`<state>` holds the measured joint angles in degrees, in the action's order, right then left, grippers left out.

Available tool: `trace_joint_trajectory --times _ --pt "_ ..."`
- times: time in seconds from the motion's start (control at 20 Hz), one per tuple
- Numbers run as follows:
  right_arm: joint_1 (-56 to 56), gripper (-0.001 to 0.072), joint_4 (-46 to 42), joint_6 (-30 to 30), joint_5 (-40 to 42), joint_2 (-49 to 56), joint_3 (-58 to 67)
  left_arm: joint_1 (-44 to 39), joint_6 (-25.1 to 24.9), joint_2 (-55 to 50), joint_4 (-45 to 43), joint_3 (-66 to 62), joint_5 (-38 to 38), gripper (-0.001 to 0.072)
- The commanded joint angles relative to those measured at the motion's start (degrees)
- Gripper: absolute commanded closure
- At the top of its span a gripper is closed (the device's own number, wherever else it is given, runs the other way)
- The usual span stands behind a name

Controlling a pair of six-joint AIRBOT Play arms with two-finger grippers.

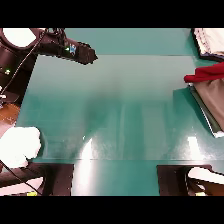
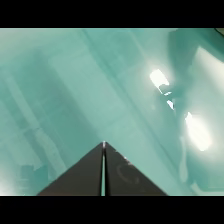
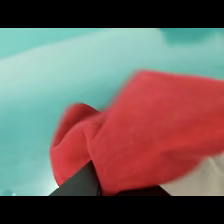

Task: Fold the shirts.

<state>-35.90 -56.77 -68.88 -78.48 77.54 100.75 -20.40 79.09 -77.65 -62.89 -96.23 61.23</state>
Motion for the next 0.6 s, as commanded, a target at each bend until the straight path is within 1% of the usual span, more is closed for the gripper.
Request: trace_joint_trajectory --times 0.0,0.1,0.15,0.2,0.25,0.3,0.45,0.55 --pt "-7.1 0.0695 -3.9 0.0 -1.6 -4.6 -8.5 0.0 -0.1 0.0 -0.2 0.0 -0.2 0.0683" --pt "-10.9 0.0690 -5.1 0.0 -3.2 -5.9 -13.3 0.0 -0.1 0.0 -0.3 0.0 -0.1 0.0683" --pt "-12.7 0.0624 -5.3 0.0 -3.3 -6.5 -15.6 0.0 -0.1 0.0 -0.4 0.0 -0.1 0.0683" --pt "-14.8 0.0391 -6.4 0.0 -3.4 -7.3 -18.1 0.0 -0.1 0.0 -0.6 0.0 0.0 0.0683" --pt "-16.6 0.0244 -7.1 -0.1 -2.9 -8.0 -20.3 0.0 -0.1 0.0 -0.7 0.0 0.2 0.0683" --pt "-18.6 0.0220 -7.9 -0.1 -2.4 -8.9 -22.5 0.0 -0.1 0.0 -0.9 0.0 0.3 0.0683" --pt "-24.1 0.0220 -7.1 -0.3 -1.9 -10.2 -26.9 0.0 -0.1 0.0 -1.0 0.0 0.3 0.0683" --pt "-25.6 0.0221 -1.3 -0.5 -1.4 -10.6 -28.6 0.0 -0.1 0.0 -1.0 0.0 0.2 0.0683"
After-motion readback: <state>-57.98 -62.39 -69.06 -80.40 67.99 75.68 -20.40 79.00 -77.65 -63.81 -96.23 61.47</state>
